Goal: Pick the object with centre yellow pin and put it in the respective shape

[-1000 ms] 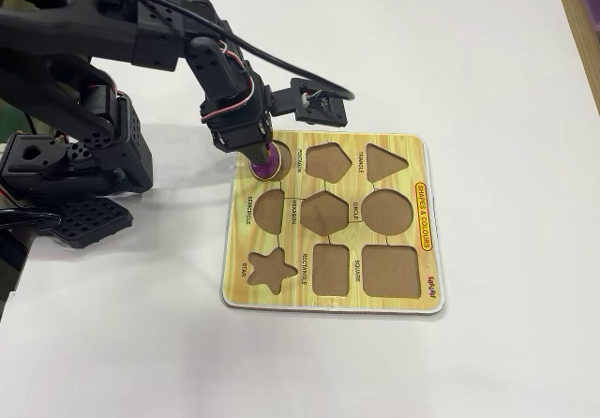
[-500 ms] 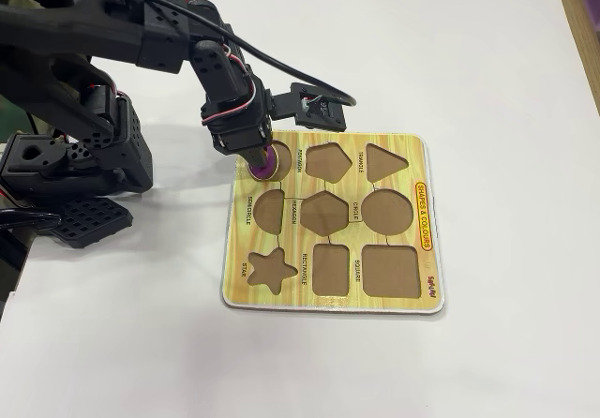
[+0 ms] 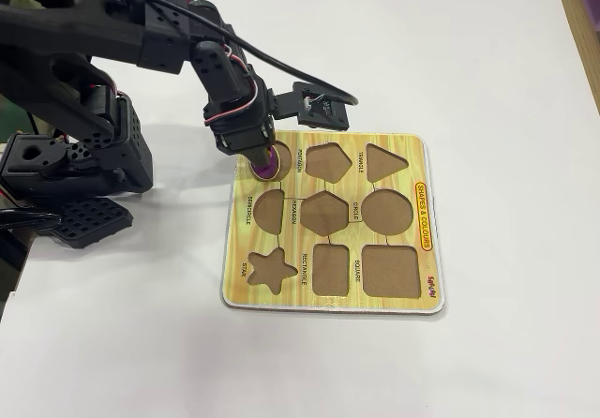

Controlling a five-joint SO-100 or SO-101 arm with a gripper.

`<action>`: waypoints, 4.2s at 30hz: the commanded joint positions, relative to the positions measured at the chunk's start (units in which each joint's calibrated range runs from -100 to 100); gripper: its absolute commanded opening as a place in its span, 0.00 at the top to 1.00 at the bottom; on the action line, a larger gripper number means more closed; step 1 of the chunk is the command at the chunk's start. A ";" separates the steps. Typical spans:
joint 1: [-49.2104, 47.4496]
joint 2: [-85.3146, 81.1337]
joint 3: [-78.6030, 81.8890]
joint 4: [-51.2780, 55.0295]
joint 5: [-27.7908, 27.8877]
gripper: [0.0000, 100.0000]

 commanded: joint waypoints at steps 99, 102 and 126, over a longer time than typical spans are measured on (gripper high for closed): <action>1.09 -0.07 -3.51 -0.58 -3.20 0.95; 1.09 -0.07 -3.42 -0.58 -3.20 0.95; 2.07 -0.58 -3.33 -0.58 -3.20 0.83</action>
